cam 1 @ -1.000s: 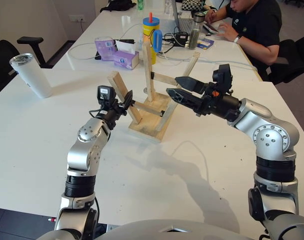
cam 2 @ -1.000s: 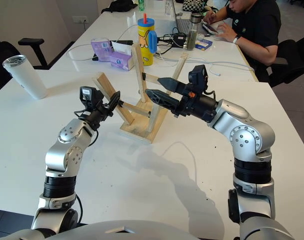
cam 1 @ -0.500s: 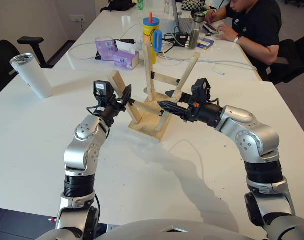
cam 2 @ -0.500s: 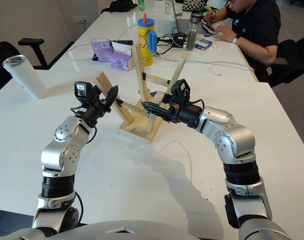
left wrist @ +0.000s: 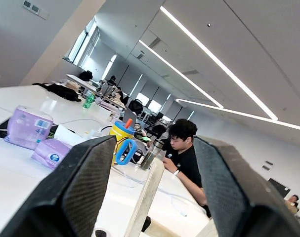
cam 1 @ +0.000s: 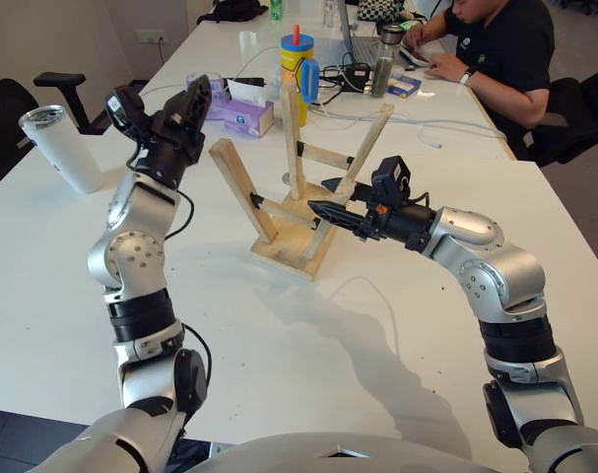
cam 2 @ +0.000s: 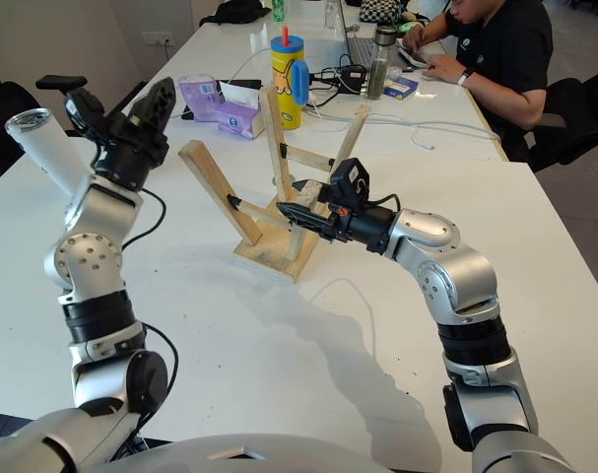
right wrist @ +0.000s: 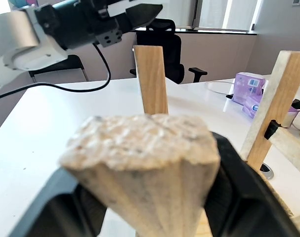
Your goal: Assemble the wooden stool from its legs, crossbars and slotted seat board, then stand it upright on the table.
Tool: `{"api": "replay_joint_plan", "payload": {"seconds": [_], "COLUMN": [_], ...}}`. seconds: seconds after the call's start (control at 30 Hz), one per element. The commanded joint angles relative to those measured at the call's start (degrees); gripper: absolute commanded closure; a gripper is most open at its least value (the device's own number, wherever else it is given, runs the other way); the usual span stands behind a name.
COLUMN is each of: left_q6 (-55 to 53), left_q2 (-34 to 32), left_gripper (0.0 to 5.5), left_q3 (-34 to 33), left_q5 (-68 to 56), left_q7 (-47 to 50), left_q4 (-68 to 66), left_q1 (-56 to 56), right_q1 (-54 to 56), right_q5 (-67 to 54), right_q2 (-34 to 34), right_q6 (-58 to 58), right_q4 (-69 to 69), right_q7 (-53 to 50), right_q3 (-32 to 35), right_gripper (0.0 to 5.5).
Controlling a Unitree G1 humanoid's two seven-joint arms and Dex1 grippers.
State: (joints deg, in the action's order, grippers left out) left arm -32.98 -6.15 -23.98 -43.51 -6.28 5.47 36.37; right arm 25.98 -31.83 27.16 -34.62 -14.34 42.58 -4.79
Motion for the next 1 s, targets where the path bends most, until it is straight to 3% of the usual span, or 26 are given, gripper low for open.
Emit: {"api": "replay_joint_plan", "payload": {"seconds": [0.03, 0.13, 0.2, 0.37, 0.5, 0.73, 1.0], "left_q6": [-1.39, -2.2, -4.89, -18.06, -18.99, -9.76, -2.55], "left_q2": [-3.08, -5.48, -5.3, 1.14, 4.16, 0.83, -7.78], "left_gripper": [2.6, 2.6, 2.6, 2.6, 2.6, 2.6, 2.6], "left_q3": [-8.89, -10.81, -7.67, 10.19, 16.53, 6.96, -5.81], "left_q5": [-9.93, -11.77, -10.07, -6.41, -5.32, -6.46, -10.38], "left_q7": [3.4, 3.57, 2.57, -0.29, -0.23, 2.49, 2.99], "left_q4": [-11.54, -20.11, -23.74, -16.9, -13.12, -11.58, -16.81], "left_q1": [9.53, 13.16, 12.48, 0.55, -5.3, 3.63, 14.07], "right_q1": [-0.99, -0.98, -1.11, -1.45, -1.98, -2.15, -2.46], "right_q5": [0.35, 0.25, 0.33, 1.33, 1.77, 2.44, 2.79], "right_q2": [0.57, 0.62, 0.96, 1.97, 2.25, 2.66, 2.72], "right_q6": [-0.87, -0.75, -0.6, -0.05, 0.33, 0.86, 1.51], "right_q4": [0.38, 0.52, 0.46, 0.48, 0.27, 1.23, 1.68], "right_q7": [1.84, 2.27, 2.92, 3.54, 3.87, 5.23, 5.49], "right_q3": [-1.23, -1.27, -1.49, -2.14, -2.49, -3.06, -3.53], "right_gripper": [3.28, 3.29, 3.29, 3.32, 3.38, 3.38, 3.39]}}
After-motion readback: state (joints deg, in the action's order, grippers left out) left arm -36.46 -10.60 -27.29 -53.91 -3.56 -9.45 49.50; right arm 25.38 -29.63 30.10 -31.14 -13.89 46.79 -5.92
